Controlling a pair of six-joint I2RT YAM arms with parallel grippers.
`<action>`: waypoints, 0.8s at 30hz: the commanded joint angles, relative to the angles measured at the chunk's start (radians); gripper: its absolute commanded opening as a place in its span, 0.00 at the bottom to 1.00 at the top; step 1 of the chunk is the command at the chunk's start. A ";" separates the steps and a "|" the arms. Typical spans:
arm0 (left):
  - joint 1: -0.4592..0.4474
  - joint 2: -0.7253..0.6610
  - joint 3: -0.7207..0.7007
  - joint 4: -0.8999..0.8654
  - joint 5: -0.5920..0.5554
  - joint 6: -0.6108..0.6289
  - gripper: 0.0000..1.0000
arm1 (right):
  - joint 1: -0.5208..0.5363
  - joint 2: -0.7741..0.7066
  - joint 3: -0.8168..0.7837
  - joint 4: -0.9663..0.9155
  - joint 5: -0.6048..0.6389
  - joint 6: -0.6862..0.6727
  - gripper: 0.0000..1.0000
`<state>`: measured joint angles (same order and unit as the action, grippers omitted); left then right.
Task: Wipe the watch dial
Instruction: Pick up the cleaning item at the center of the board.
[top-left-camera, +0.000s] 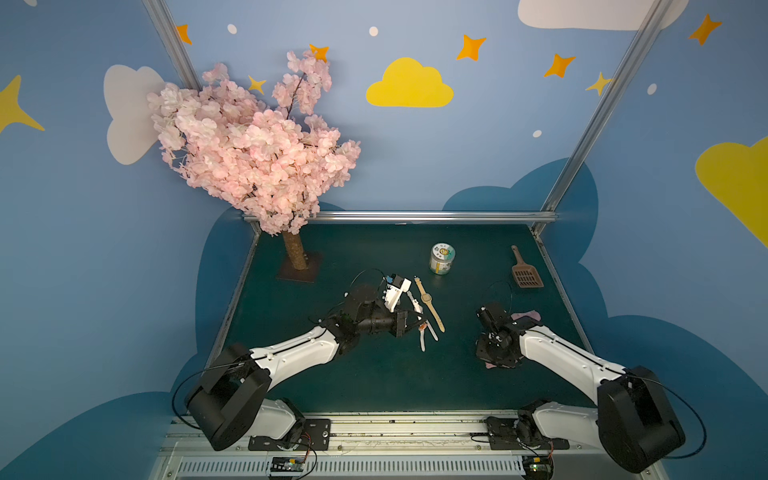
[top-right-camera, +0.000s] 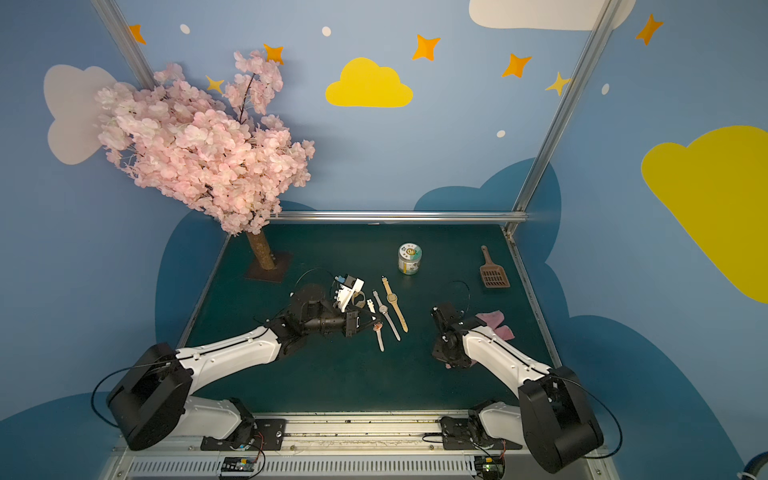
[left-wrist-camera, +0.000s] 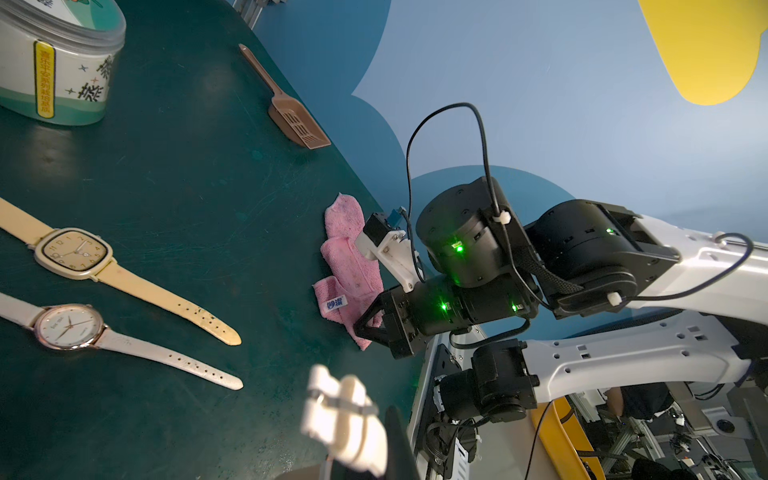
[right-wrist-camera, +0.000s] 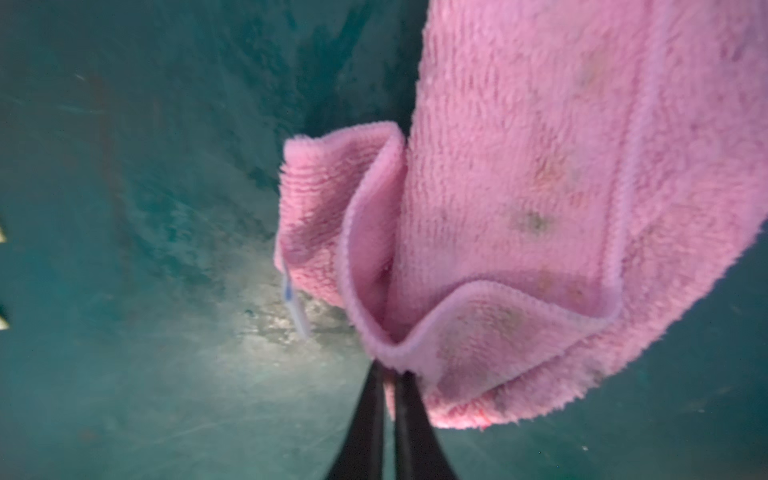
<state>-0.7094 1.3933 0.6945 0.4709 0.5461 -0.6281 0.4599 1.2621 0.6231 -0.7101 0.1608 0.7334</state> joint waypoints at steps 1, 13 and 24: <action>0.001 0.004 -0.003 0.012 0.013 0.012 0.03 | 0.002 0.013 -0.005 -0.048 0.031 -0.006 0.00; 0.002 0.020 0.009 0.028 0.015 0.001 0.03 | 0.008 -0.173 0.111 -0.165 0.066 -0.052 0.32; 0.021 0.070 0.063 0.034 0.060 -0.004 0.03 | 0.006 -0.142 -0.092 0.063 0.043 0.014 0.43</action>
<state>-0.6956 1.4536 0.7296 0.4801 0.5766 -0.6338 0.4664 1.0946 0.5541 -0.7078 0.2161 0.7177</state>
